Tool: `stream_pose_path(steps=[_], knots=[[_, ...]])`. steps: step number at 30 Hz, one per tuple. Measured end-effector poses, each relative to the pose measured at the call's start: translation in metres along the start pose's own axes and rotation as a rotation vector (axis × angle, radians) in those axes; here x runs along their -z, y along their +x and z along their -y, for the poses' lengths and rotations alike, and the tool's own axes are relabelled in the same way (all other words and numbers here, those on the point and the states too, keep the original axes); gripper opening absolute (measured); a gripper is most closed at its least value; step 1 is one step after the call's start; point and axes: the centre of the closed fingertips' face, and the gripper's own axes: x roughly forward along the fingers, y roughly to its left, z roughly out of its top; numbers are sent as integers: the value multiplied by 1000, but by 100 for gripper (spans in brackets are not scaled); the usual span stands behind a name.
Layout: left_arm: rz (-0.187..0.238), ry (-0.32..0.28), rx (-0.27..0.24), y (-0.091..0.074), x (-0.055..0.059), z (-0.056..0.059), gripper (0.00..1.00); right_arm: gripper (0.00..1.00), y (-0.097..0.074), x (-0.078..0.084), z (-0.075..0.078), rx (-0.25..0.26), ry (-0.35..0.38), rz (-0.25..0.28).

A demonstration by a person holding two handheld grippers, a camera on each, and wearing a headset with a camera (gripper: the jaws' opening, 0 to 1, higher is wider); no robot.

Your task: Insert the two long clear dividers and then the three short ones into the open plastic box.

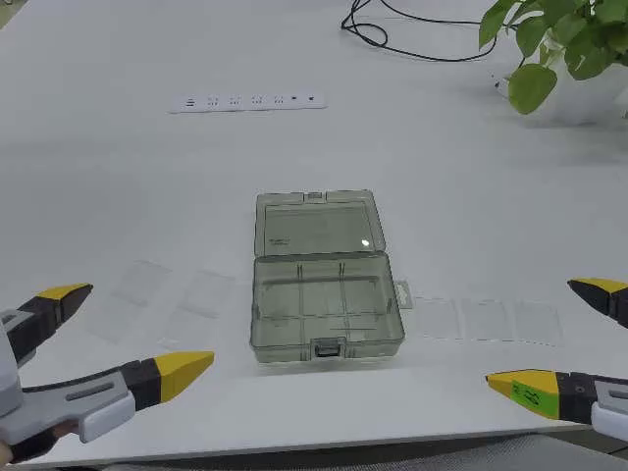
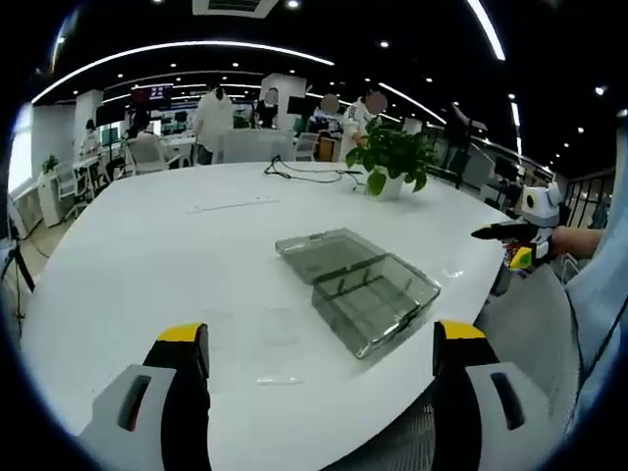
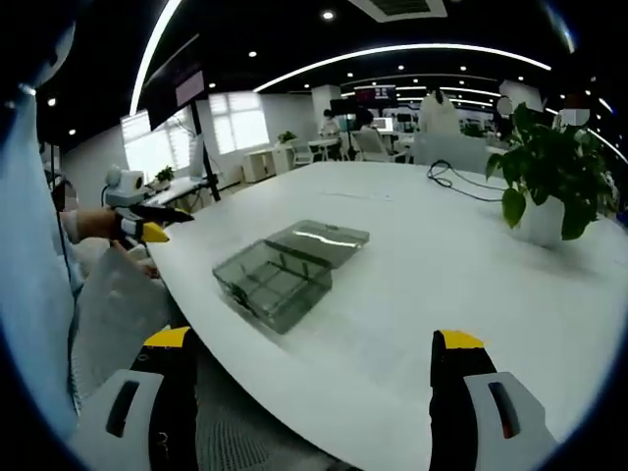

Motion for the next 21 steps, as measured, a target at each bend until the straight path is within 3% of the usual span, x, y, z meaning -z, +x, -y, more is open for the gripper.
stream_pose_path(steps=[11, 21], knots=[[1, -34, 13, -2, 1, -7, 100, 100, -2, -1, 3, 1, 15, -6], [25, -31, -5, -6, -7, -11, 100, 100, -2, -1, 0, -15, 3, -31]])
